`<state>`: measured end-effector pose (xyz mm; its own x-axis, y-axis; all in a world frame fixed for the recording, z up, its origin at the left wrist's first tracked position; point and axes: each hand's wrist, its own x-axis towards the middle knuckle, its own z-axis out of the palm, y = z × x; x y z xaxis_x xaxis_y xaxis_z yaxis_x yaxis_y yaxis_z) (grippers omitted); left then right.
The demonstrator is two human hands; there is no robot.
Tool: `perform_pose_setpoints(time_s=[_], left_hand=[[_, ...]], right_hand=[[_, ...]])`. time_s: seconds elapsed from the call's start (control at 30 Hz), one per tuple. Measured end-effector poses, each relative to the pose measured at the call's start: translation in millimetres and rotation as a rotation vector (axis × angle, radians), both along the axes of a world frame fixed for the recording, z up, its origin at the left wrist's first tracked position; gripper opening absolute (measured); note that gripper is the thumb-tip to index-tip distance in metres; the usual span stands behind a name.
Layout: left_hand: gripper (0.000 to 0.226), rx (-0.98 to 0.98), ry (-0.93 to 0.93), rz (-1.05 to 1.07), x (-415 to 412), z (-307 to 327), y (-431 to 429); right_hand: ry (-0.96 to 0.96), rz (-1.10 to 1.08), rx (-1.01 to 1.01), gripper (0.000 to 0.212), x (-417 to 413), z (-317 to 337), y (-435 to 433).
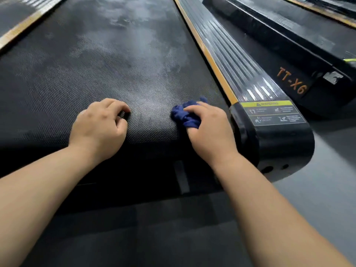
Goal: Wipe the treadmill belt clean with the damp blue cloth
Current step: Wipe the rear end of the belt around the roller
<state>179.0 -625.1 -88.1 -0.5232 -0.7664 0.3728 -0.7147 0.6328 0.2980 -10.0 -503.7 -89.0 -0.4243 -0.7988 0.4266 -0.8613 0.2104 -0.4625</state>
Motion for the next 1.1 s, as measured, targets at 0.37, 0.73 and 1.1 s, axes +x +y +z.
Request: perform_pose_setpoints(time_s=[0.37, 0.73, 1.1], left_hand=[[0.045, 0.021, -0.087, 0.019, 0, 1, -2], [0.060, 0.173, 0.004, 0.130, -5, 10, -42], [0.049, 0.109, -0.155, 0.230, -15, 1, -62]], right_hand=[[0.122, -0.156, 0.293, 0.030, -36, 26, -38], [0.203, -0.246, 0.331, 0.036, -90, 35, -65], [0.328, 0.032, 0.334, 0.049, -52, 16, -70]])
